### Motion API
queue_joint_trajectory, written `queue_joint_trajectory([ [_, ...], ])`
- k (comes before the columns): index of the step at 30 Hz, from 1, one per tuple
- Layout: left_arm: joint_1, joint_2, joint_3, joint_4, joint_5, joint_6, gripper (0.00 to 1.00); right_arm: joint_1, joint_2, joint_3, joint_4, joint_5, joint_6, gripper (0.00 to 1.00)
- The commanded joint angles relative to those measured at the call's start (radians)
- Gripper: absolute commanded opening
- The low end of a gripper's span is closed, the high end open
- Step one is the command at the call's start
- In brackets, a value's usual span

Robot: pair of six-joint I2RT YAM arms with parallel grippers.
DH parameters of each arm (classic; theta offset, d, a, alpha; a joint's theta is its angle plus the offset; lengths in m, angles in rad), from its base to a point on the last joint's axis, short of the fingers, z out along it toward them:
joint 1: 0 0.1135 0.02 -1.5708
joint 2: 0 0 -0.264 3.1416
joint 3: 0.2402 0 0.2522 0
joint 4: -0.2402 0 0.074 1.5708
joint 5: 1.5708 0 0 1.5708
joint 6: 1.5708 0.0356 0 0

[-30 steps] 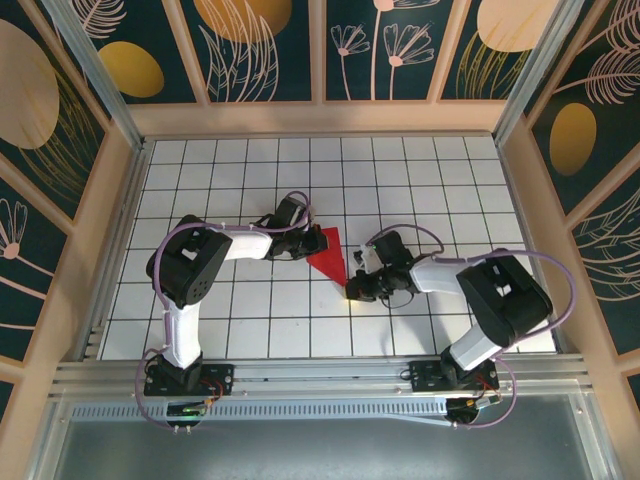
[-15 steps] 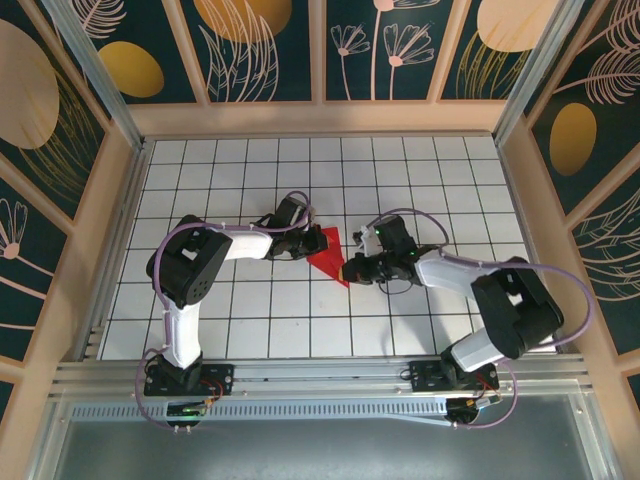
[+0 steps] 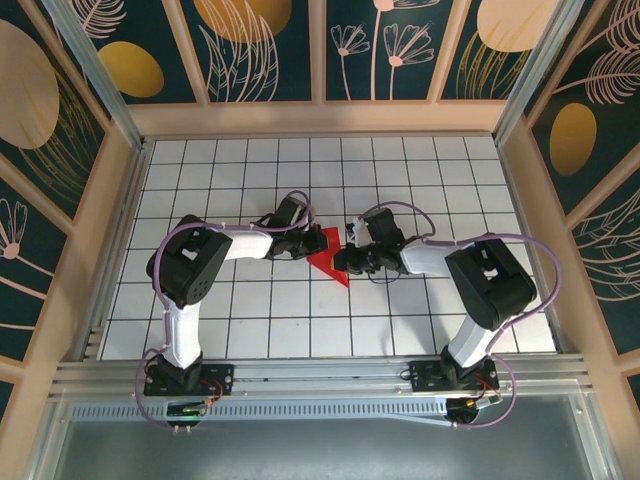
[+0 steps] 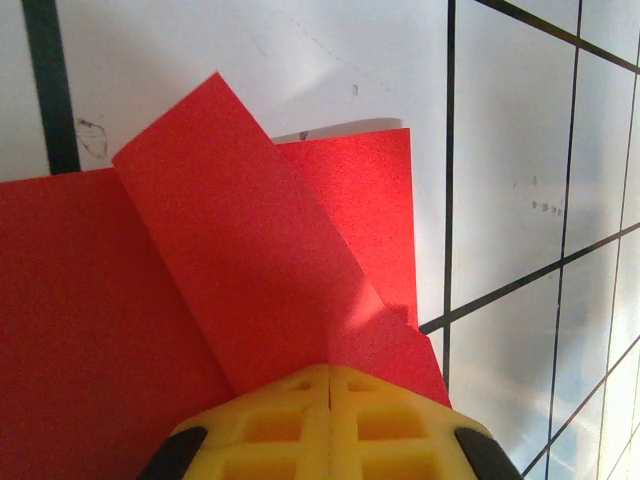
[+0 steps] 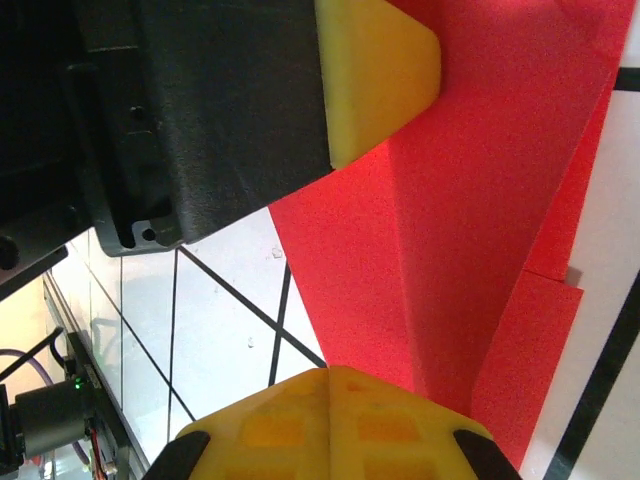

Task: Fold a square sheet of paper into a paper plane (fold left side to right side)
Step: Fourth fold the wing at the center of the table.

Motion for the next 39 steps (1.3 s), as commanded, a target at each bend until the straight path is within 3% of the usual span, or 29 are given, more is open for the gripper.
queue_joint_trajectory([
  [1,0.003,0.03,-0.004,-0.08,-0.051,0.02,0.0,-0.004,0.03,-0.025,0.031,0.007,0.02,0.0],
  [22,0.003,0.012,0.026,-0.06,-0.029,0.012,0.0,-0.029,0.06,-0.173,0.04,-0.016,0.043,0.0],
  [32,0.003,-0.025,0.067,-0.044,0.003,0.005,0.0,-0.016,0.09,-0.148,-0.019,0.02,0.015,0.0],
  [39,0.0,-0.091,-0.013,-0.009,0.019,-0.008,0.0,-0.016,0.085,-0.132,-0.04,0.038,0.008,0.0],
])
